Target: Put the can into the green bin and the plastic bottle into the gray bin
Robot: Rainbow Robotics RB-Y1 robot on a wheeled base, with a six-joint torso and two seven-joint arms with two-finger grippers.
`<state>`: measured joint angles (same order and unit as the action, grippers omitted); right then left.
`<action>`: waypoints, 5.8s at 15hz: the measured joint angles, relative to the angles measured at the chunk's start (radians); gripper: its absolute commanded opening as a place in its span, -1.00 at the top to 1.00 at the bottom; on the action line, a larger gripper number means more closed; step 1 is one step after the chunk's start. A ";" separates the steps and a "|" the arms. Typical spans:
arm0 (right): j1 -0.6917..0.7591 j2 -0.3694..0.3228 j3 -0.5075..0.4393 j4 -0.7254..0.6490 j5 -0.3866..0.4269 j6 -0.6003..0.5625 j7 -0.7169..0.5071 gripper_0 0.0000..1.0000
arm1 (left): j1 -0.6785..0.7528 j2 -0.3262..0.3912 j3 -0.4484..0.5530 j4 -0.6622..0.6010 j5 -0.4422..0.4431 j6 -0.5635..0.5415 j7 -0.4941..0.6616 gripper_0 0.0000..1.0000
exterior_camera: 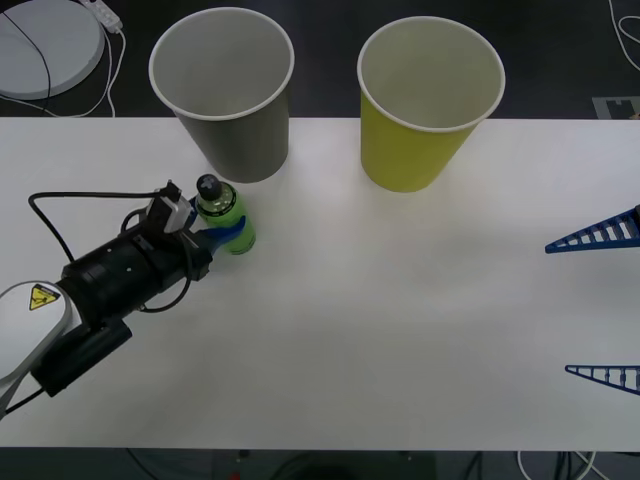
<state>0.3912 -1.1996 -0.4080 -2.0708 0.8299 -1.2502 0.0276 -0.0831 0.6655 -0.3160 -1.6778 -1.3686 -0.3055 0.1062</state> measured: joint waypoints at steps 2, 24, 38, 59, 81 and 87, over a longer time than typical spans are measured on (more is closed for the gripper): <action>0.000 0.000 0.000 0.000 0.000 0.000 0.000 -1.00 | 0.001 0.001 0.000 -0.004 0.005 -0.001 0.007 1.00; 0.000 0.000 0.000 0.000 0.000 0.000 0.000 -1.00 | 0.086 0.189 0.056 -0.194 -0.076 0.019 0.319 1.00; 0.000 0.000 0.000 0.000 0.000 0.000 0.000 -1.00 | 0.229 0.245 0.438 -0.543 -0.501 -0.393 0.923 1.00; 0.000 0.000 0.000 0.000 0.000 0.000 0.000 -1.00 | 0.008 0.353 0.742 -0.575 -0.448 -0.939 1.109 1.00; 0.000 0.000 0.000 0.000 0.000 0.000 0.000 -1.00 | -0.664 0.479 0.409 -0.112 -0.364 -1.252 1.033 1.00; 0.000 0.000 0.000 0.000 0.000 0.000 0.000 -1.00 | -0.812 0.435 0.288 -0.018 -0.388 -1.253 1.028 1.00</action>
<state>0.3912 -1.1996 -0.4080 -2.0709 0.8299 -1.2502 0.0276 -0.8947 1.1002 -0.0278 -1.6960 -1.7563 -1.5585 1.1344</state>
